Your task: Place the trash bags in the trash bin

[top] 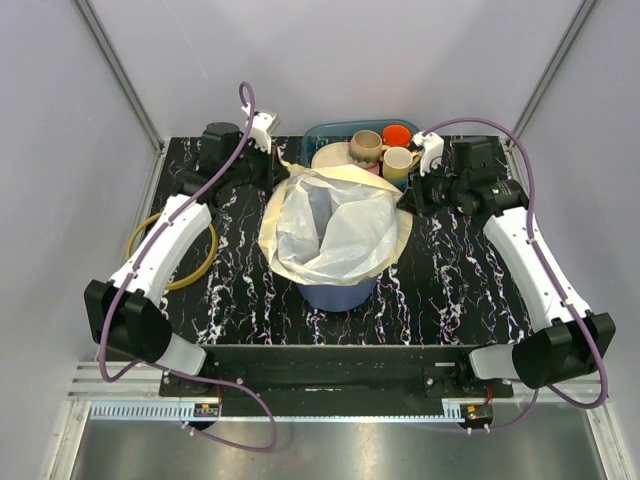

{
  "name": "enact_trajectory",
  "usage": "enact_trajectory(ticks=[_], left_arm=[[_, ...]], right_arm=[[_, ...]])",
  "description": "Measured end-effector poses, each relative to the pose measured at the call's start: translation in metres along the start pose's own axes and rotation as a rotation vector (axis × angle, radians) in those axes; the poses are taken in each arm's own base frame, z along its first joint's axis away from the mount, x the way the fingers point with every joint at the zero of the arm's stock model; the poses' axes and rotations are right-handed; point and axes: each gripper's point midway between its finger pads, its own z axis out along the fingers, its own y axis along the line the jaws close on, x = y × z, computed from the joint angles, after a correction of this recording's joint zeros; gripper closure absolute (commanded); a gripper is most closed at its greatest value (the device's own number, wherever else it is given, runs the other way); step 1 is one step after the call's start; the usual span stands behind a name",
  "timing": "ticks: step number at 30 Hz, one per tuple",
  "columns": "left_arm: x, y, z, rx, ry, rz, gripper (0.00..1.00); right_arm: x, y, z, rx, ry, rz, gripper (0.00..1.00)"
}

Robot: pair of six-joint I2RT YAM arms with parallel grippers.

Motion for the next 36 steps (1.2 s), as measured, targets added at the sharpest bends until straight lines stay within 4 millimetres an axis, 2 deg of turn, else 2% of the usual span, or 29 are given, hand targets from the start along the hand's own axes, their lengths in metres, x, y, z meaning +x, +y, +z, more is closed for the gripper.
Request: enact_trajectory(ticks=[3, 4, 6, 7, 14, 18, 20, 21, 22, 23, 25, 27, 30, 32, 34, 36], left_arm=[[0.015, 0.002, 0.005, -0.001, 0.053, -0.04, 1.0], [0.02, 0.002, 0.007, -0.001, 0.068, -0.052, 1.0], [0.029, 0.003, 0.011, 0.001, 0.099, -0.076, 1.0], [0.034, 0.003, 0.012, 0.002, 0.113, -0.085, 1.0], [0.08, 0.004, 0.019, 0.007, 0.244, -0.172, 1.0], [0.115, 0.009, 0.019, 0.005, 0.316, -0.262, 0.99], [0.125, 0.012, 0.016, 0.014, 0.326, -0.32, 0.88], [0.126, 0.015, 0.015, 0.025, 0.318, -0.362, 0.77], [0.126, 0.018, 0.013, 0.039, 0.303, -0.405, 0.61], [0.123, 0.02, 0.01, 0.046, 0.289, -0.424, 0.53], [0.113, 0.027, -0.001, 0.051, 0.244, -0.474, 0.42], [0.092, 0.031, -0.022, 0.056, 0.168, -0.513, 0.39], [0.054, 0.033, -0.067, 0.054, 0.021, -0.511, 0.34], [0.035, 0.029, -0.1, 0.053, -0.073, -0.495, 0.33], [0.035, 0.019, -0.125, 0.065, -0.121, -0.504, 0.32], [0.05, 0.001, -0.137, 0.118, -0.113, -0.538, 0.3]], right_arm=[[0.005, 0.0, 0.006, -0.015, 0.026, 0.035, 0.85], [0.008, 0.001, 0.009, -0.026, 0.036, 0.05, 0.9], [0.012, 0.003, 0.014, -0.046, 0.058, 0.08, 0.93], [0.015, 0.004, 0.016, -0.059, 0.071, 0.096, 1.0], [0.04, 0.007, 0.027, -0.117, 0.157, 0.206, 1.0], [0.07, 0.004, 0.031, -0.119, 0.222, 0.275, 1.0], [0.082, 0.004, 0.032, -0.12, 0.248, 0.305, 1.0], [0.086, 0.004, 0.032, -0.121, 0.258, 0.321, 1.0], [0.086, 0.006, 0.032, -0.128, 0.257, 0.327, 1.0], [0.084, 0.008, 0.031, -0.138, 0.251, 0.332, 1.0], [0.079, 0.012, 0.029, -0.153, 0.232, 0.34, 1.0], [0.07, 0.018, 0.023, -0.17, 0.202, 0.344, 1.0], [0.058, 0.03, 0.009, -0.201, 0.153, 0.34, 1.0], [0.051, 0.037, 0.0, -0.213, 0.125, 0.332, 1.0], [0.048, 0.042, -0.007, -0.224, 0.107, 0.323, 1.0], [0.052, 0.047, -0.012, -0.231, 0.105, 0.322, 1.0]])
